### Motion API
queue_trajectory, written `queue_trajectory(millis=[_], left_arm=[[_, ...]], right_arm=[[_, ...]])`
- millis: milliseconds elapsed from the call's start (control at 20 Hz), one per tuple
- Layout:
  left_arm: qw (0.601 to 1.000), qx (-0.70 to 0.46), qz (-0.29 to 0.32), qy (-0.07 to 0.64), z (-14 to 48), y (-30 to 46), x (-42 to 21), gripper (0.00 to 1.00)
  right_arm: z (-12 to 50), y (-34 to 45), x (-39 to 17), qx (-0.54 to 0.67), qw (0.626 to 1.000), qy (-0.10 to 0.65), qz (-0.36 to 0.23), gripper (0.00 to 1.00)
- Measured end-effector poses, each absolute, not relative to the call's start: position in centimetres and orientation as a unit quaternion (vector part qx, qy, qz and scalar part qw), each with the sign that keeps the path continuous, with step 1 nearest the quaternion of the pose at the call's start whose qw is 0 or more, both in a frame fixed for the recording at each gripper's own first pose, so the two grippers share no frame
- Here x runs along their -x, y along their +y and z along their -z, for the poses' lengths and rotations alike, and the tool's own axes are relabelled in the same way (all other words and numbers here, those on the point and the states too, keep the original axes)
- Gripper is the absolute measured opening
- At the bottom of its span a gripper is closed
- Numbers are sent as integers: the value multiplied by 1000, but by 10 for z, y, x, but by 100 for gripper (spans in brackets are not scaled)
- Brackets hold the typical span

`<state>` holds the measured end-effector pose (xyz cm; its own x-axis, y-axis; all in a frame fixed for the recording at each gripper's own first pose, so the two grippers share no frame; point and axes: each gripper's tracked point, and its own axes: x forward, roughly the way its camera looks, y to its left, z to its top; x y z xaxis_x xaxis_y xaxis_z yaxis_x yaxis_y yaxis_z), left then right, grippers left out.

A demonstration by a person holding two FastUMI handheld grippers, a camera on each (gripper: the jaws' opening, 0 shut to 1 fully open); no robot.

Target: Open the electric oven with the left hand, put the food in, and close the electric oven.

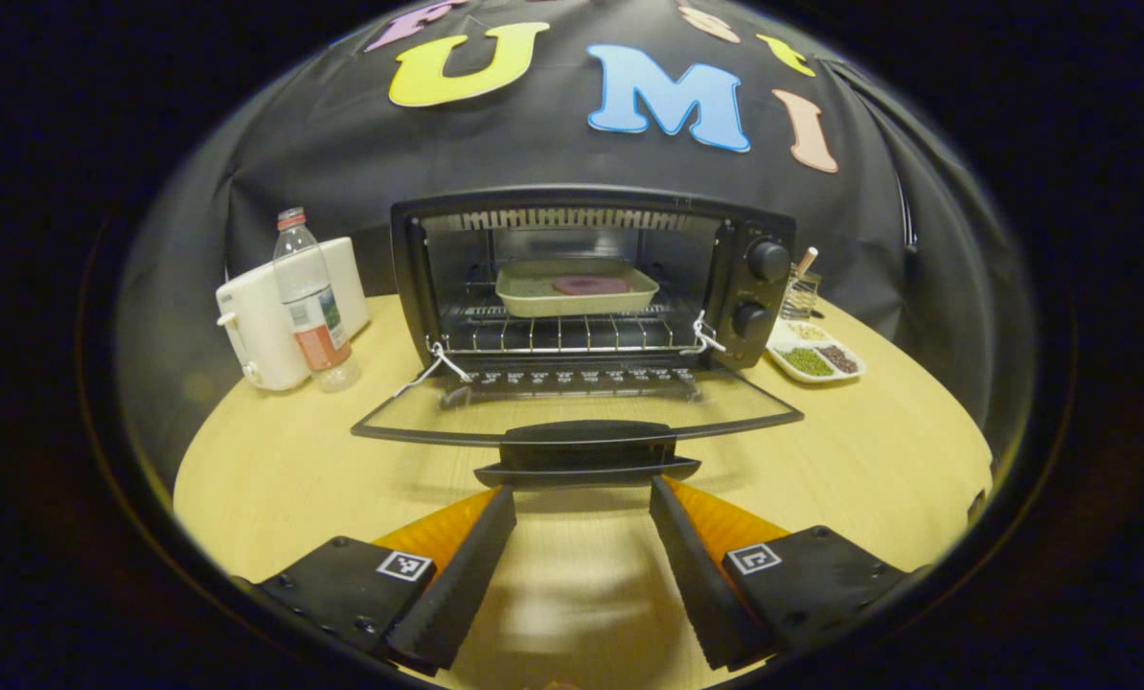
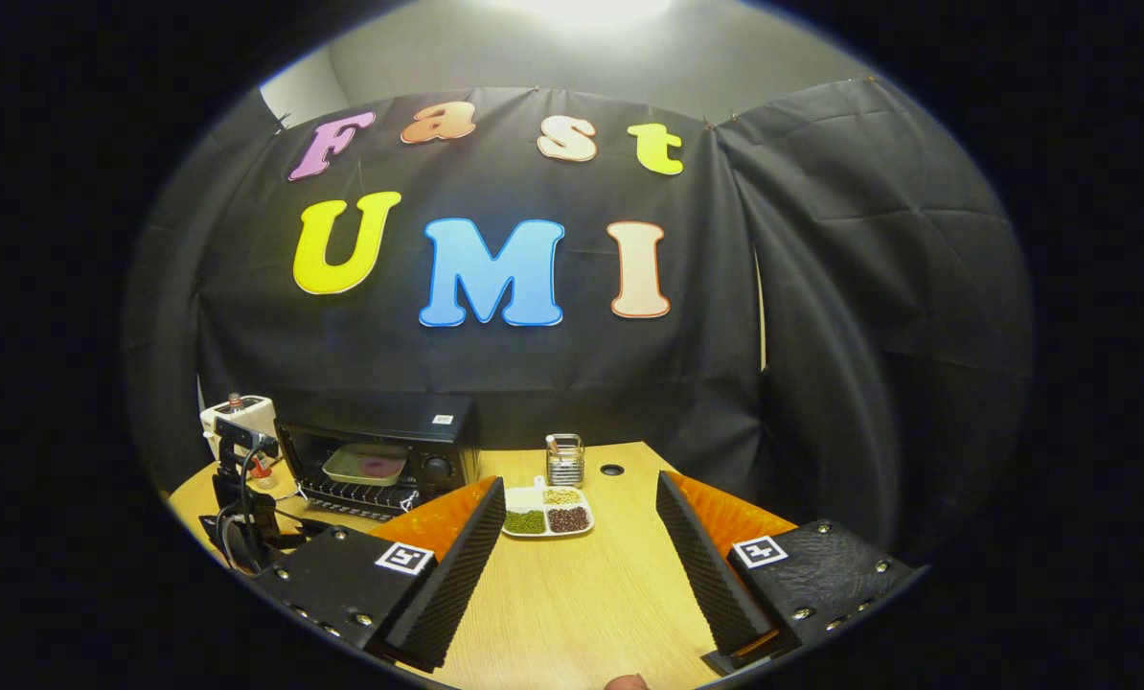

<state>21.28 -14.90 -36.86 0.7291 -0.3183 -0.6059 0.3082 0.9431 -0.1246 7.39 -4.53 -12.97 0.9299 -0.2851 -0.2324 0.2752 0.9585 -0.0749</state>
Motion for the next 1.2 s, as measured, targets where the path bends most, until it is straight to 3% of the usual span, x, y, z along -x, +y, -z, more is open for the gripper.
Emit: queue_trajectory(millis=[250,500,600,650,700,750,950,1000,1050,1150,1200], left_arm=[[946,-2,174,275,329,-151,-230,100],[956,-6,176,233,298,-154,-257,96],[960,-7,180,217,287,-157,-270,100],[960,-3,185,208,281,-161,-278,96],[961,0,188,202,276,-163,-286,100],[963,1,189,195,270,-164,-294,96],[968,6,198,156,234,-170,-306,96],[968,10,201,147,222,-172,-304,91],[970,13,203,136,209,-171,-299,100],[973,19,204,108,177,-169,-284,96],[974,23,202,97,160,-166,-273,100]], right_arm=[[130,-39,-77,27,984,118,128,98],[132,-35,-81,22,984,121,126,98],[134,-36,-83,22,984,123,129,98],[135,-36,-84,21,984,124,130,98],[134,-36,-84,19,984,122,132,98],[135,-36,-84,19,983,122,133,98],[133,-35,-88,14,983,118,138,98],[129,-36,-90,13,984,112,139,98],[123,-36,-90,13,985,105,137,98],[111,-35,-91,12,988,90,129,98],[105,-35,-91,10,989,84,121,98]])
